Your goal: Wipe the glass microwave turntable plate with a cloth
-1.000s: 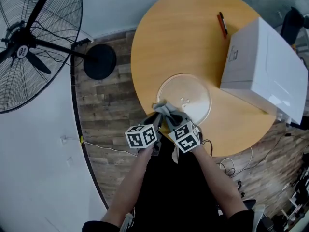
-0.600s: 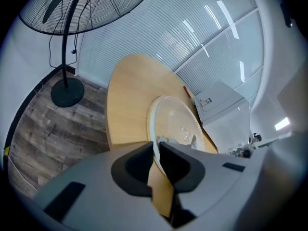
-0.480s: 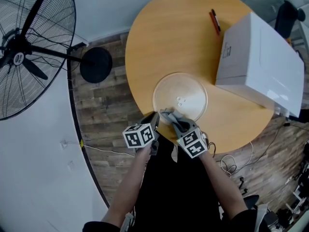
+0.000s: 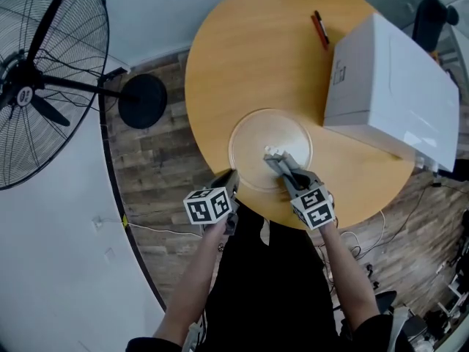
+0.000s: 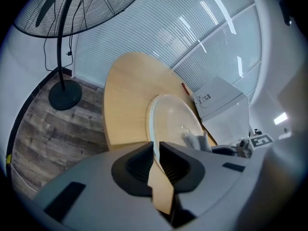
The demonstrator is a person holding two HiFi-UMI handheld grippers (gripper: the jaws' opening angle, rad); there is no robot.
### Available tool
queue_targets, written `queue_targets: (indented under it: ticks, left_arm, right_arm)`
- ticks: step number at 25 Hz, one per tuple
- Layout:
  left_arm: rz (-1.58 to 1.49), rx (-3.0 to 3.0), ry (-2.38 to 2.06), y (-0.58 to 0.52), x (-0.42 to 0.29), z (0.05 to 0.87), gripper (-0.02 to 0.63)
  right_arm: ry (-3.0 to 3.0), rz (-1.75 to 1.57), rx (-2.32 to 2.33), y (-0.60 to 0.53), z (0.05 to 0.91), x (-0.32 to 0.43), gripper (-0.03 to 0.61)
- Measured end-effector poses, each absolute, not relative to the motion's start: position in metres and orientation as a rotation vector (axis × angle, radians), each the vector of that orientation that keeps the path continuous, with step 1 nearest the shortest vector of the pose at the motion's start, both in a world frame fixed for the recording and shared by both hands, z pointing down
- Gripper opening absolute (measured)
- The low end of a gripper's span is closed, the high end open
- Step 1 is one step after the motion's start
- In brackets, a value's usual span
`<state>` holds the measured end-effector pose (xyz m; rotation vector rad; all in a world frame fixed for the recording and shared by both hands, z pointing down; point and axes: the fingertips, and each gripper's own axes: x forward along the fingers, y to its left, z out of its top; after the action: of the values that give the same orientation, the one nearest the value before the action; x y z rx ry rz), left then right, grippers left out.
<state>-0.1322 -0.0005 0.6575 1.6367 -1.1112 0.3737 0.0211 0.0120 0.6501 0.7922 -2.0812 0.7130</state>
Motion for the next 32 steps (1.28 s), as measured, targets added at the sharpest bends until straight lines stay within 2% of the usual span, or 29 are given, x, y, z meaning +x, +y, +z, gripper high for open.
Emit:
queue_targets:
  ticks: [8, 18, 32]
  left_arm:
    - [0.356, 1.644, -1.08, 0.0, -0.131, 0.657, 0.034]
    - [0.359, 1.633, -1.083, -0.001, -0.132, 0.657, 0.034]
    - [0.357, 1.628, -1.089, -0.001, -0.133, 0.657, 0.032]
  right_arm:
    - [-2.067, 0.655, 0.883, -0.036, 0.648, 0.053, 0.04]
    - [-2.051, 0.596, 0.982, -0.108, 0.645, 0.056, 0.041]
    - [-2.094, 0.53, 0.953, -0.147, 0.648, -0.029, 0.041]
